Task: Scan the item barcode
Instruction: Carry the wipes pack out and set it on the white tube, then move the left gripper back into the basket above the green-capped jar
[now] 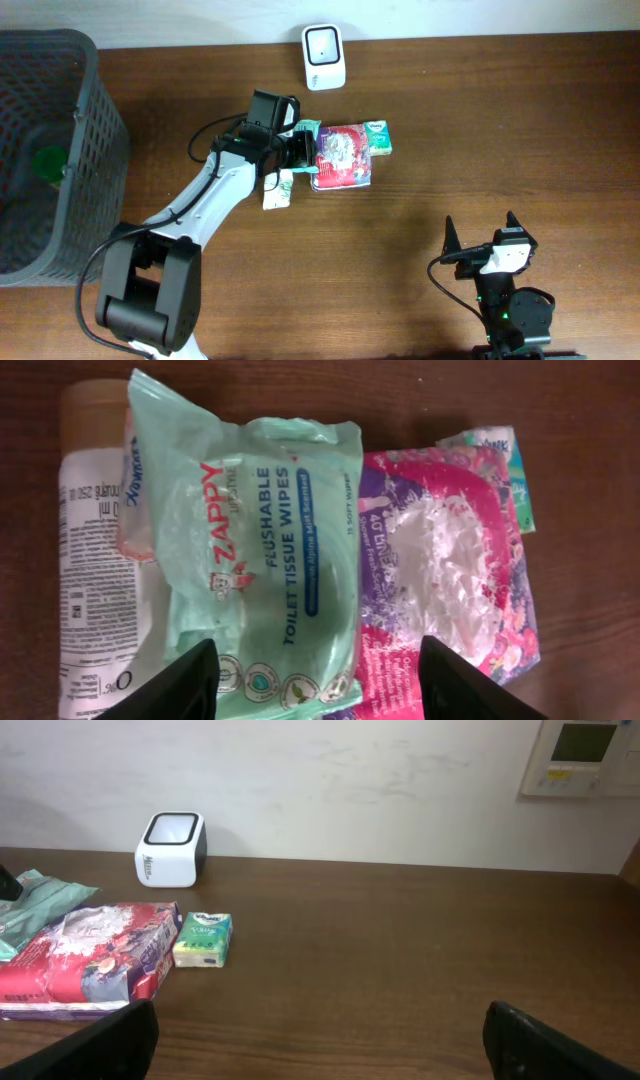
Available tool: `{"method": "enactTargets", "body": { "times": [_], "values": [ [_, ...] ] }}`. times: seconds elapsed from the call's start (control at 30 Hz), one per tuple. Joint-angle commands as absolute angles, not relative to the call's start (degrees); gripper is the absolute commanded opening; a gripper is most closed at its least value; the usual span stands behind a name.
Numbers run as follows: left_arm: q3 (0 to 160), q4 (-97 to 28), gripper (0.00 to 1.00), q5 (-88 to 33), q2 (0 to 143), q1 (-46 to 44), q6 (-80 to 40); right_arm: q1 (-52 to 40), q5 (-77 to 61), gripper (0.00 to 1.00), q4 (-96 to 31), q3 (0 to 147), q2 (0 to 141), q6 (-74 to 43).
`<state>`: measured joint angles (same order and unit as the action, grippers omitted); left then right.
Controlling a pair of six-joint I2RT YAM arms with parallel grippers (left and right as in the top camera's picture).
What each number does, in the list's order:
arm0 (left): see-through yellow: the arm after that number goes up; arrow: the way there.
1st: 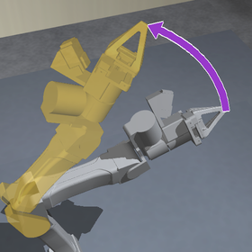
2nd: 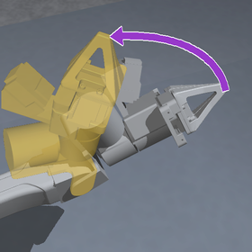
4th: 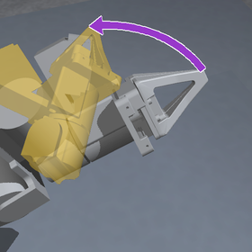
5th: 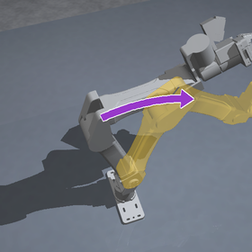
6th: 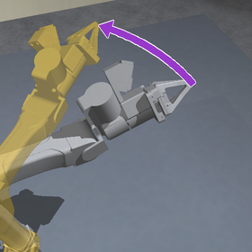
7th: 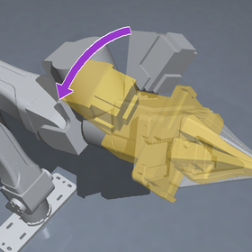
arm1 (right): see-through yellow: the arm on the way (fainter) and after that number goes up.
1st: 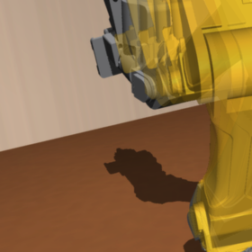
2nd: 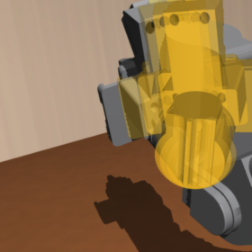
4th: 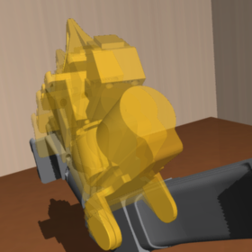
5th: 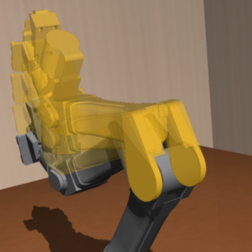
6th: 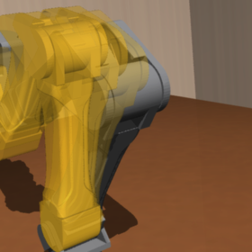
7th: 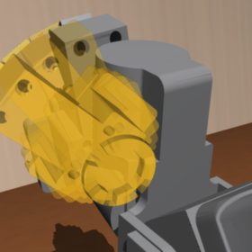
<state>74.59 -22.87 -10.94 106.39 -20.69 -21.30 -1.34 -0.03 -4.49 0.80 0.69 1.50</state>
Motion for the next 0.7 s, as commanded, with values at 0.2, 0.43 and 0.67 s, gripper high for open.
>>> {"method": "enactTargets", "body": {
  "times": [0.2, 0.43, 0.67],
  "values": [
    [76.3, -23.8, 0.63, -12.2, 82.5, -19.6, -20.7, -1.9, 0.3, 0.99, -4.7, 0.3, 0.4, 1.1],
    [76.3, -38.4, 0.89, 8.7, 64.6, -14.5, -17.7, -1.9, 0.3, 0.99, -4.7, 0.3, 0.4, 1.1],
    [76.3, -46.5, 0.99, 15.9, 57.8, -6.6, -17.7, -1.9, 0.3, 0.99, -4.7, 0.3, 0.4, 1.1]
  ]
}}
